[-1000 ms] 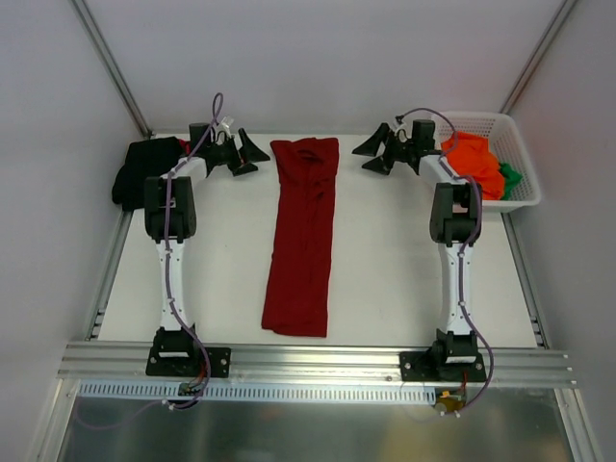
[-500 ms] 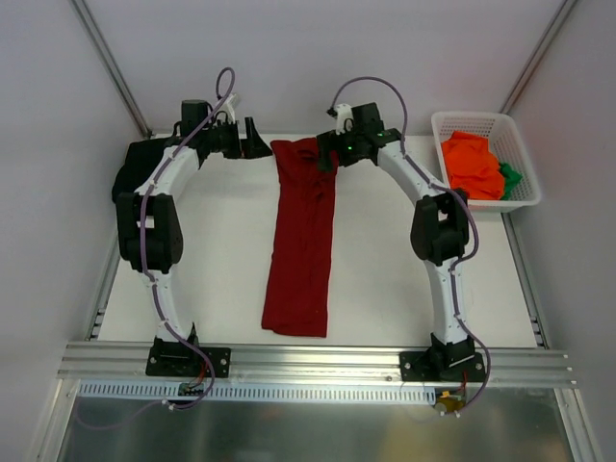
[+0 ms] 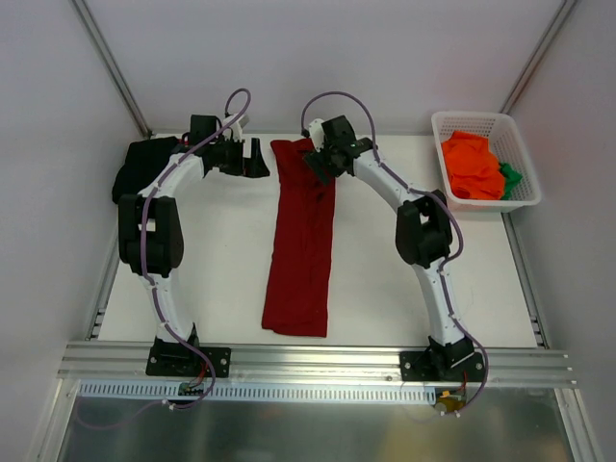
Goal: Fold and stack the t-shirts
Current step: Fold the tshirt
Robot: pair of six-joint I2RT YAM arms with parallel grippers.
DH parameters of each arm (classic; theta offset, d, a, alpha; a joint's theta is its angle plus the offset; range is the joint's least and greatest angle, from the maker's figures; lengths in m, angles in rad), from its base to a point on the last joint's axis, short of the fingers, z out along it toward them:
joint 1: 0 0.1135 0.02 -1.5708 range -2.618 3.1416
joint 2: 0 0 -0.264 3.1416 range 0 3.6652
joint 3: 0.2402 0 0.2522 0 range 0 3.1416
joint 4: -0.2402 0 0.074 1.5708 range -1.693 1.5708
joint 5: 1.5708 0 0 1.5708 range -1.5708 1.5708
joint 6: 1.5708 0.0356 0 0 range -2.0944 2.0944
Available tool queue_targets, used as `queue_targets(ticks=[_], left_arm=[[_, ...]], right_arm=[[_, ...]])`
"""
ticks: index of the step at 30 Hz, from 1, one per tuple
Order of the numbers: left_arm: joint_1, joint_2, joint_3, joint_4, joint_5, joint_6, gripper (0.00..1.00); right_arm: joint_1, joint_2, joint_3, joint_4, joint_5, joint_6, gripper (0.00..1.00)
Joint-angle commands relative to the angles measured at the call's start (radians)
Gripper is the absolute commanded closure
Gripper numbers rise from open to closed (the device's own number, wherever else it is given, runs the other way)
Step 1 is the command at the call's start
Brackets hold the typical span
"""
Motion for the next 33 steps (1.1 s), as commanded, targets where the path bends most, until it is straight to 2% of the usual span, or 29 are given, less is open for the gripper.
queue_targets(ticks=[1,4,7,15,16,18,20,21,22,23,25,26,27,28,29,30,33], left_arm=[[0.003,-0.053,-0.013,-0.016,-0.066,0.062,0.01],[0.000,-0.052,-0.019,-0.016,-0.086,0.071,0.01],[-0.009,-0.061,-0.036,-0.016,-0.100,0.083,0.01],[-0.011,-0.071,-0.051,-0.016,-0.100,0.103,0.01],[-0.011,-0.073,-0.051,-0.016,-0.101,0.105,0.01],[-0.011,-0.075,-0.051,-0.016,-0.101,0.108,0.01],[-0.011,-0.079,-0.051,-0.016,-0.094,0.108,0.01],[-0.011,-0.082,-0.059,-0.016,-0.086,0.110,0.01],[-0.011,-0.090,-0.069,-0.018,-0.066,0.120,0.01],[-0.023,-0.137,-0.088,-0.016,-0.042,0.167,0.01],[-0.061,-0.217,-0.205,0.017,-0.075,0.224,0.01],[-0.116,-0.320,-0.259,0.081,-0.101,0.252,0.01],[-0.149,-0.370,-0.363,0.106,-0.132,0.317,0.01],[-0.187,-0.421,-0.406,0.117,-0.173,0.356,0.01],[-0.225,-0.493,-0.442,0.122,-0.196,0.417,0.01],[-0.305,-0.516,-0.500,0.120,-0.224,0.442,0.01],[-0.426,-0.544,-0.589,0.097,-0.382,0.550,0.01]], right_arm=[[0.014,0.009,0.057,0.019,0.143,-0.075,0.21],[0.018,0.053,0.074,0.070,0.168,-0.142,0.19],[0.010,0.122,0.180,0.003,0.110,-0.144,0.19],[0.005,0.102,0.158,0.004,-0.058,-0.118,0.29],[0.005,0.102,0.161,0.003,-0.081,-0.113,0.32],[0.005,0.099,0.163,-0.007,-0.104,-0.112,0.49],[0.007,0.095,0.163,-0.017,-0.096,-0.110,0.77],[0.005,0.092,0.163,-0.022,-0.072,-0.112,0.78],[0.005,0.082,0.152,-0.024,-0.064,-0.112,0.74],[-0.005,0.034,0.129,-0.010,-0.065,-0.097,0.52],[-0.030,-0.069,-0.045,0.062,-0.133,-0.048,0.35],[-0.042,-0.141,-0.150,0.137,-0.159,-0.014,0.22],[-0.059,-0.295,-0.265,0.315,-0.176,0.035,0.16],[-0.062,-0.360,-0.441,0.372,-0.173,0.038,0.13],[-0.055,-0.407,-0.481,0.375,-0.162,0.028,0.12],[-0.052,-0.437,-0.490,0.331,-0.126,0.002,0.11],[-0.059,-0.448,-0.397,0.087,0.000,-0.017,0.11]])
